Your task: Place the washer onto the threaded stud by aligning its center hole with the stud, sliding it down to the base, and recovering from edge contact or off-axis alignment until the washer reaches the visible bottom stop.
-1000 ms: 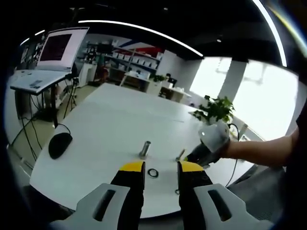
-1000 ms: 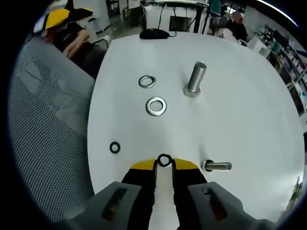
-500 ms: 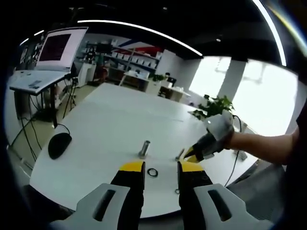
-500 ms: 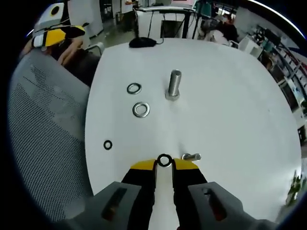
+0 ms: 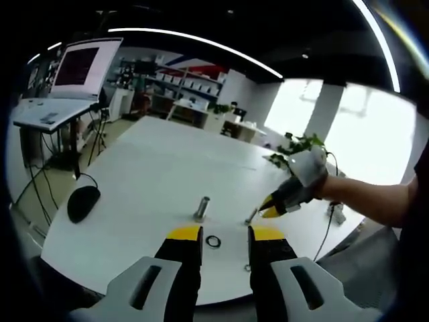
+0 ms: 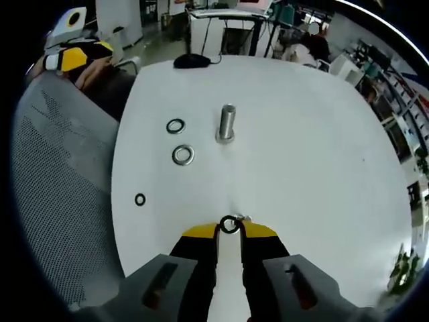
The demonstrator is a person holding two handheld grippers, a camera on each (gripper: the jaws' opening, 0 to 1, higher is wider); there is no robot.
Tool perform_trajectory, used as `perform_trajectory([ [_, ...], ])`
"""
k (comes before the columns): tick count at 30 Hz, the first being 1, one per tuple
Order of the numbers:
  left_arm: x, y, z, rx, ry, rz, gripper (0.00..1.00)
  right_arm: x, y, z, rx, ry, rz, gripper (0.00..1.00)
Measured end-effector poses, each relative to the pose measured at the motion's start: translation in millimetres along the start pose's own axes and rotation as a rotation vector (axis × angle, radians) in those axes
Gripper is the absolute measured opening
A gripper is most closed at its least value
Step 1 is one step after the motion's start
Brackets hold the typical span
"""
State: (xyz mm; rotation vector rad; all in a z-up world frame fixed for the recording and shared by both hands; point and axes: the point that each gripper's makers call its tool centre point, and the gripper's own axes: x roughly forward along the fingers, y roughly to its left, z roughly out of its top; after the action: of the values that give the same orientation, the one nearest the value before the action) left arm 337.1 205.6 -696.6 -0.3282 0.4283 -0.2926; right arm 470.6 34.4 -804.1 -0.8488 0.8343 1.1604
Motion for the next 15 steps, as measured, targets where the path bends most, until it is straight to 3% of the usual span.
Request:
perform_trajectory([
  [15,0,1.0,0.3,-0.003,-0.003,0.003,0.25,4,-15,4.2,-0.052,0.042,-0.018,0.14],
])
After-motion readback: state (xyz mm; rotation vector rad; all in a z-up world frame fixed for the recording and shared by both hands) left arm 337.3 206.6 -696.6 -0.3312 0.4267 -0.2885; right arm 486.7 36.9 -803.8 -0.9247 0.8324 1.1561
